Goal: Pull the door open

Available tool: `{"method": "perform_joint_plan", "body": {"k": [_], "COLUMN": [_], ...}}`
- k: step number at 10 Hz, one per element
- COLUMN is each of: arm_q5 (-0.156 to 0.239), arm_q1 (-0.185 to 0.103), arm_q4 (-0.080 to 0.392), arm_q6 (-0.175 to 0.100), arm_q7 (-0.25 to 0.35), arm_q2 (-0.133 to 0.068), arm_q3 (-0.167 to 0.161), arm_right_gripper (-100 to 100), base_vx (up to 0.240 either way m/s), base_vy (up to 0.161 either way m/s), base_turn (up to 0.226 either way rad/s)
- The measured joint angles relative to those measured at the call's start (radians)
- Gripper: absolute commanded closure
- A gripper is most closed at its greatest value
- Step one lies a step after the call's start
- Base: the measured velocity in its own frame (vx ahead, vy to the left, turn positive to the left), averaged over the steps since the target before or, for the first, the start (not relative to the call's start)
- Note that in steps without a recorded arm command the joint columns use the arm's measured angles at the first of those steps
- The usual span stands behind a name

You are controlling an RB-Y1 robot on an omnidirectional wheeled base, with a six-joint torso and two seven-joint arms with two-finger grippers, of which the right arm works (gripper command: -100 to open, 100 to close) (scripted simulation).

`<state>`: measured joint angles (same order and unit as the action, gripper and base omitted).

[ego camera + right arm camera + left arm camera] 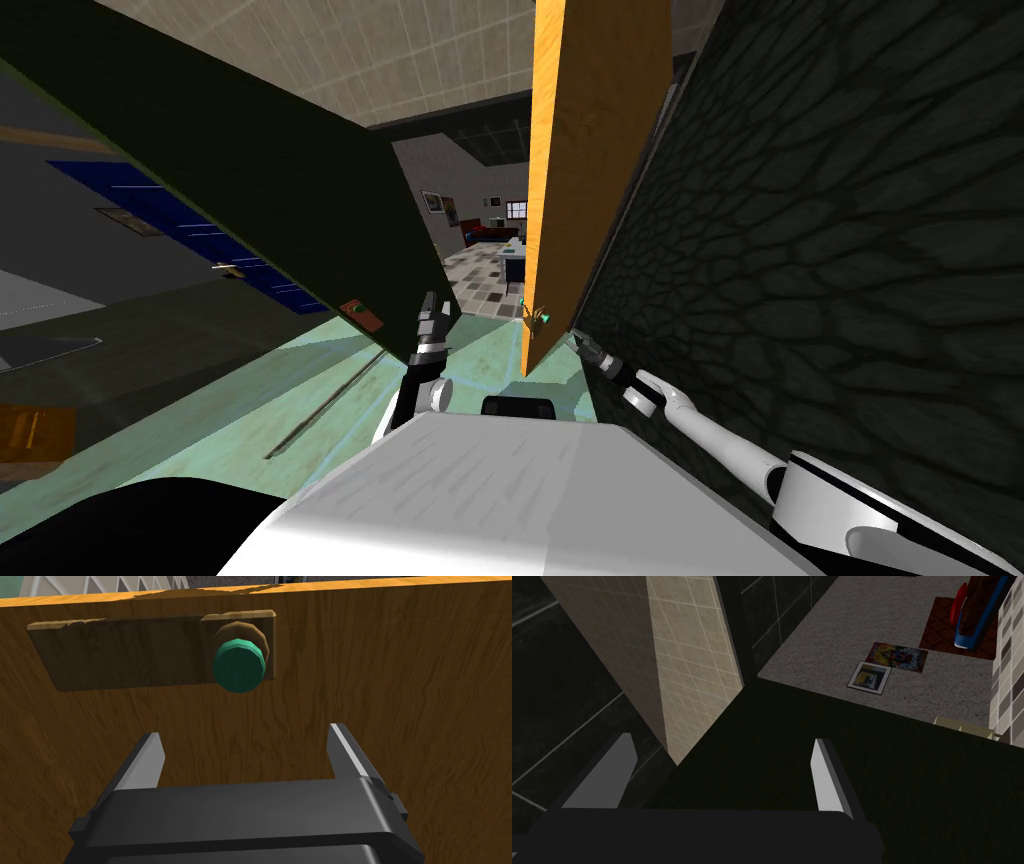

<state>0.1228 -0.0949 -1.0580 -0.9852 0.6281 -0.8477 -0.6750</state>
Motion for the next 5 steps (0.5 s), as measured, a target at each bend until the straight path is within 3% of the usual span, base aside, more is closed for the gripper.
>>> {"method": "perform_joint_plan", "body": {"k": [4,5], "arm_q5": [0.019,0.027], "arm_q1": [-0.041,-0.047], "arm_q4": [0.089,0.095], "arm_q6": [0.022,0.038], "arm_q7": [0.001,0.001], "arm_q2": [0.044,0.051], "arm_q3": [0.034,0.046], "arm_right_gripper": [-100,-100], "base_vx": [0.128,0.078], "base_vy": [0.142,0.068], "base_turn": [0.257,0.046]}}
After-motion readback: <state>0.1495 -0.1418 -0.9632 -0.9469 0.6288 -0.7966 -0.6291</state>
